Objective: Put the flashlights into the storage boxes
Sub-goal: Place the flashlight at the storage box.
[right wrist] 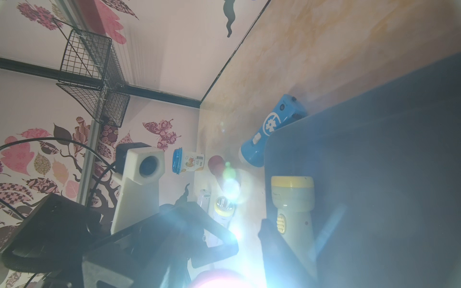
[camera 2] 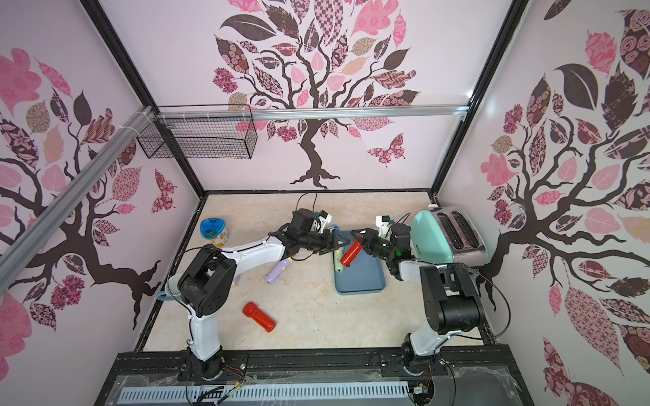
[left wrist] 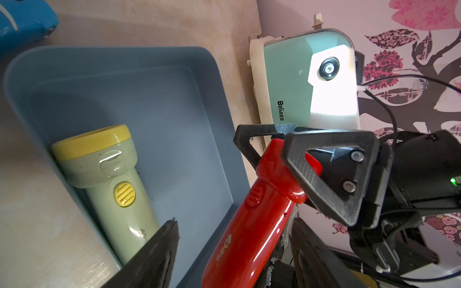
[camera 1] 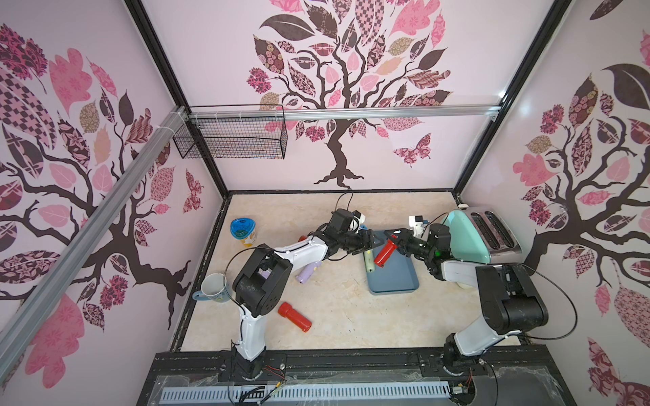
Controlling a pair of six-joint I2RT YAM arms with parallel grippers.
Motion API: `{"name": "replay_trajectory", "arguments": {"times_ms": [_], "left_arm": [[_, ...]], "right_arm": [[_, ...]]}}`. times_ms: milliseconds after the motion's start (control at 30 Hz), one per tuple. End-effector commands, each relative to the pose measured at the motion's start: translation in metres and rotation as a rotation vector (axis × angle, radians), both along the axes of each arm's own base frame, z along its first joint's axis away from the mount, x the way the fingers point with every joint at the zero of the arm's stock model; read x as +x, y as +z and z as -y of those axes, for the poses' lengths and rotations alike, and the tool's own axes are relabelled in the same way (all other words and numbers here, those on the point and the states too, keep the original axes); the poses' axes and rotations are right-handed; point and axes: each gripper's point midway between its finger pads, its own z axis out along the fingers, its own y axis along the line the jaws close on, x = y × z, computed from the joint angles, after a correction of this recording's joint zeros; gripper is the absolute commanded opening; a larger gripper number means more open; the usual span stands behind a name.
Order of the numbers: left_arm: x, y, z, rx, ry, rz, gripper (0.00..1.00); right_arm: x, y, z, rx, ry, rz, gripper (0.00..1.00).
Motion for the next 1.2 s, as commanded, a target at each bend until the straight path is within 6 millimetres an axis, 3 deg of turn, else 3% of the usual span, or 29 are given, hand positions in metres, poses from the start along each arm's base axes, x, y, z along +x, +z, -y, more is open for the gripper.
{"name": "replay_trajectory", "arguments": {"times_ms": [0,200,333,500,733,833,1000,1167], "left_arm": [[0.0,-0.01,-0.001,0.011,0.01,-0.016,0.71],[-0.001,-0.014,0.004,-0.001,0.005,-0.025,0.73],[-0.003,-0.018,0.007,0.021,-0.01,-0.012,0.76],[-0.011,-0.029,0.006,0.179,-0.058,0.06,0.73],[-0.016,-0.037,-0.006,0.245,-0.072,0.079,0.68],[-0.019,-0.039,-0.011,0.264,-0.077,0.075,0.68],[-0.02,-0.034,-0.037,0.285,-0.035,0.076,0.67],[-0.018,-0.027,-0.061,0.301,0.016,0.085,0.67]], "right_arm": [[0.003,0.03,-0.002,0.034,0.005,0.114,0.41],[0.01,0.011,0.001,0.007,-0.021,0.027,0.39],[0.017,-0.022,0.012,-0.087,-0.089,-0.17,0.38],[0.016,-0.067,0.033,-0.323,-0.115,-0.455,0.37],[0.007,-0.086,0.061,-0.606,-0.159,-0.506,0.42],[0.007,-0.089,0.053,-0.674,-0.15,-0.492,0.43],[0.01,-0.103,0.036,-0.729,-0.124,-0.497,0.44],[0.022,-0.105,0.02,-0.713,-0.084,-0.49,0.57]]}}
